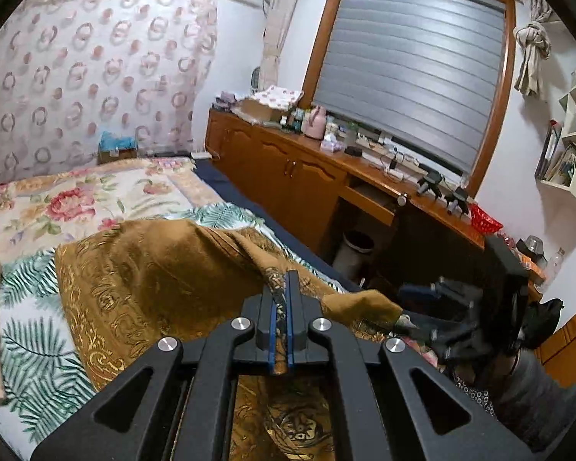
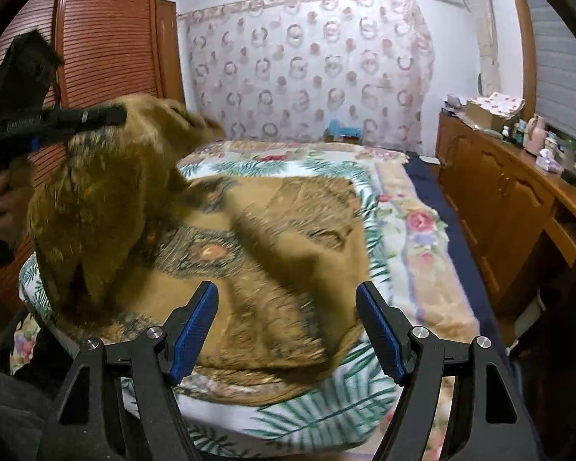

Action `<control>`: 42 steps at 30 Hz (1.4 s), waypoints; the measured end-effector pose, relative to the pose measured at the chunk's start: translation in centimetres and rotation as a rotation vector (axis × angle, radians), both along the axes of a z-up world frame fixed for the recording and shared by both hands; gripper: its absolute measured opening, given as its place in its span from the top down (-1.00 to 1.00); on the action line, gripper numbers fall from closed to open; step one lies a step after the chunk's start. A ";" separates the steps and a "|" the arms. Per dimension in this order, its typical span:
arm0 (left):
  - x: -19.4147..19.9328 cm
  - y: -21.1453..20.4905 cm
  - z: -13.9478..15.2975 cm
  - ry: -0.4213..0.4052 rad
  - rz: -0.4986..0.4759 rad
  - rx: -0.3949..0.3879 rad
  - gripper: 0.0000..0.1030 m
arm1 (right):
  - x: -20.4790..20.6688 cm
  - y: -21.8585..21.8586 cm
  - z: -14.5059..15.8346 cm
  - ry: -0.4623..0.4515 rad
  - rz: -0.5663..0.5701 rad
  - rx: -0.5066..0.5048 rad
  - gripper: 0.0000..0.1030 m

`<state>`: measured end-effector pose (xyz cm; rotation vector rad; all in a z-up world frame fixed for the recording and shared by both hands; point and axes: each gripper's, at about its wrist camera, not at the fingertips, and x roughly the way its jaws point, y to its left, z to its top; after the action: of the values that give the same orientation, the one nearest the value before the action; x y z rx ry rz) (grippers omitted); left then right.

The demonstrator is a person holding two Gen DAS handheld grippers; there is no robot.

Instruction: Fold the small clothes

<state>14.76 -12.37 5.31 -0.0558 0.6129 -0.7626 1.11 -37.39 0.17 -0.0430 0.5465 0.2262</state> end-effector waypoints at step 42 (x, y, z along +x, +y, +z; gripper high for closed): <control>1.0 -5.1 -4.1 0.121 -0.099 -0.017 0.92 | 31.3 0.3 2.4 0.216 -0.006 -0.106 0.52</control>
<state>15.76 -17.47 1.20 -0.0885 0.7280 -0.8650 32.39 -37.04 2.59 -0.1209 0.7736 0.1967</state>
